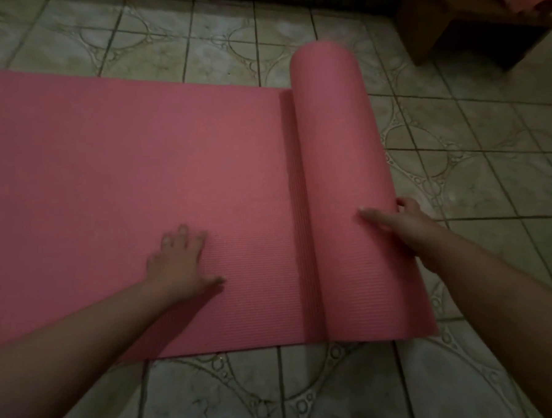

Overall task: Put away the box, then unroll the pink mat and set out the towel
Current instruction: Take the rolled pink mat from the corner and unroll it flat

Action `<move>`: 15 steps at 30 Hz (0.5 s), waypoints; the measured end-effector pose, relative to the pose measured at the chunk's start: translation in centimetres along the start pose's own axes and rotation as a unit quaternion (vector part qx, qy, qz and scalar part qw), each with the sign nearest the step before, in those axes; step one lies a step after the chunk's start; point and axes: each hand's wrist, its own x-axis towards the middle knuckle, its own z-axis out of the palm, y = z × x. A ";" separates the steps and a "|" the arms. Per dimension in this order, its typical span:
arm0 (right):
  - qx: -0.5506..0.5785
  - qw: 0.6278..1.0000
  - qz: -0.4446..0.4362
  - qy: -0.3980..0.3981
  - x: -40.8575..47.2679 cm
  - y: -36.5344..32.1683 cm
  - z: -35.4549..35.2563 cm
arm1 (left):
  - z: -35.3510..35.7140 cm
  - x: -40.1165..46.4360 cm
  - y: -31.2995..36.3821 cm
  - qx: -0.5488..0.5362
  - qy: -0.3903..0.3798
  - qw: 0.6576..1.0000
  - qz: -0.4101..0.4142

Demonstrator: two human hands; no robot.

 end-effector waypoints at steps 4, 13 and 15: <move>0.005 1.000 0.007 -0.003 0.0 0.7 0.1 | 0.6 0.0 0.9 -0.001 -0.049 0.999 -0.015; 0.030 0.999 -0.010 0.001 0.2 0.5 1.4 | 0.9 -0.4 -0.6 -0.014 -0.032 0.999 -0.012; 0.044 0.999 -0.020 -0.015 -0.2 0.2 2.3 | 0.7 -0.7 -1.9 -0.013 -0.029 0.999 -0.016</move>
